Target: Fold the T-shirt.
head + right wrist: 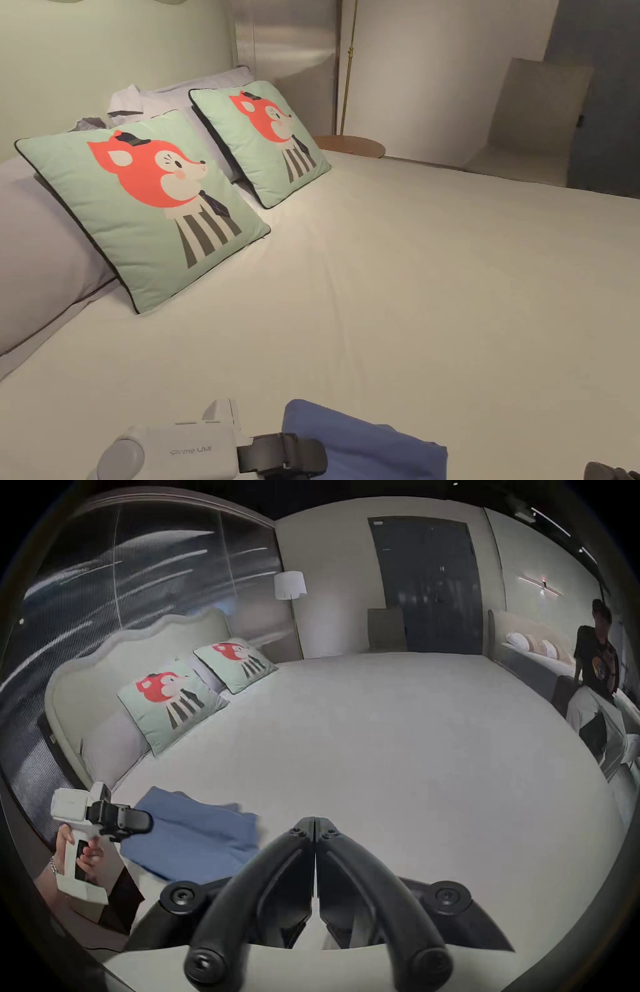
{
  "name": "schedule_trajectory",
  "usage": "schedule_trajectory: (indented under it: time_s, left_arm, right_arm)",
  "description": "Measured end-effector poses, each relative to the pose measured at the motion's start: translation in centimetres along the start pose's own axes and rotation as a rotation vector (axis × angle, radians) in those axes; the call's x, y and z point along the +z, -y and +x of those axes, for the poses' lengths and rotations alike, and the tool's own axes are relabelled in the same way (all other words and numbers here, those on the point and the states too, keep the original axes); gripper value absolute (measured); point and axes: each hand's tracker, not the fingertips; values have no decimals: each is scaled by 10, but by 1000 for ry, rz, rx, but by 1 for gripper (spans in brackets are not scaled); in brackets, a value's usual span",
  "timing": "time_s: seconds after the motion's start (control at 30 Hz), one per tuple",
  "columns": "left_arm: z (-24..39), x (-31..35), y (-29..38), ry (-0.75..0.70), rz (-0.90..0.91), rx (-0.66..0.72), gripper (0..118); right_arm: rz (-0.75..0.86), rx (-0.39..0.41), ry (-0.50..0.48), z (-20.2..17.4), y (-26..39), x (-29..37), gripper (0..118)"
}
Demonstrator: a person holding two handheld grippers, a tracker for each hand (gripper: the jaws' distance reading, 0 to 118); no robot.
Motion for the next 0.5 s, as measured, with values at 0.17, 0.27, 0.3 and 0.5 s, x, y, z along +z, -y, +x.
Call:
schedule_trajectory:
  time_s: [0.17,0.27,0.3,0.5]
  left_arm:
    - [-56,68,-53,-75,95,75,24]
    - [-81,91,-73,-99,122,104,24]
    - [-84,95,-77,-105,127,111,24]
    - [-99,91,-80,-154,127,133,35]
  right_arm:
    - [-21,13,-12,-23,-5,-20,1]
    - [-34,29,-17,-37,-6,-28,1]
    - [-38,32,-19,-40,-7,-30,1]
    - [-46,59,-18,-51,-10,-35,1]
